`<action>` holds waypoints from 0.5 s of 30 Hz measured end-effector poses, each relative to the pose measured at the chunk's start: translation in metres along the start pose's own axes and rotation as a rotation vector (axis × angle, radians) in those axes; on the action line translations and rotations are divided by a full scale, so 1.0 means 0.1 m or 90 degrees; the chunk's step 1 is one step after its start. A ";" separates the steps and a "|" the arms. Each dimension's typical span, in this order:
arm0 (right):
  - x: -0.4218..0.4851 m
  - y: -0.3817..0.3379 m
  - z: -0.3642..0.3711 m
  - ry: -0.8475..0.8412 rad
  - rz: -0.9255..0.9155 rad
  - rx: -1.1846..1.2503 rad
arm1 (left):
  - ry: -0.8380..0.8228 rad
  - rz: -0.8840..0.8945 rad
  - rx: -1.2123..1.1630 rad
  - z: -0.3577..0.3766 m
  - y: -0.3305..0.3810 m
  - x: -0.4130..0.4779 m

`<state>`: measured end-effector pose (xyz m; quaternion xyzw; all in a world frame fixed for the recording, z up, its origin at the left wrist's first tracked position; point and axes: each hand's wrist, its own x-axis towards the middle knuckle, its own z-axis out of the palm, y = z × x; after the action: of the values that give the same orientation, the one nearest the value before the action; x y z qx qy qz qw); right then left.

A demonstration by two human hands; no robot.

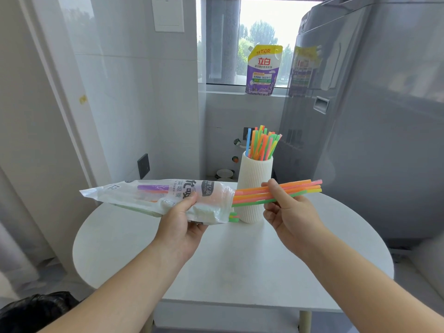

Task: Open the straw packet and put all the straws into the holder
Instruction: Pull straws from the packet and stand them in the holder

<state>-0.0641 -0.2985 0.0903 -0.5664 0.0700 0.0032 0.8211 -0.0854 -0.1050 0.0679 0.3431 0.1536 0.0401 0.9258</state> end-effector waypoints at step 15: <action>0.15 -0.82 -0.16 0.065 -0.286 -0.242 | 0.048 0.012 -0.061 -0.11 0.10 0.14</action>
<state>-0.0438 -0.3438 0.1595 -0.7107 -0.0181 -0.1939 0.6760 -0.0753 -0.0881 0.0633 0.2977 0.1830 0.0692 0.9344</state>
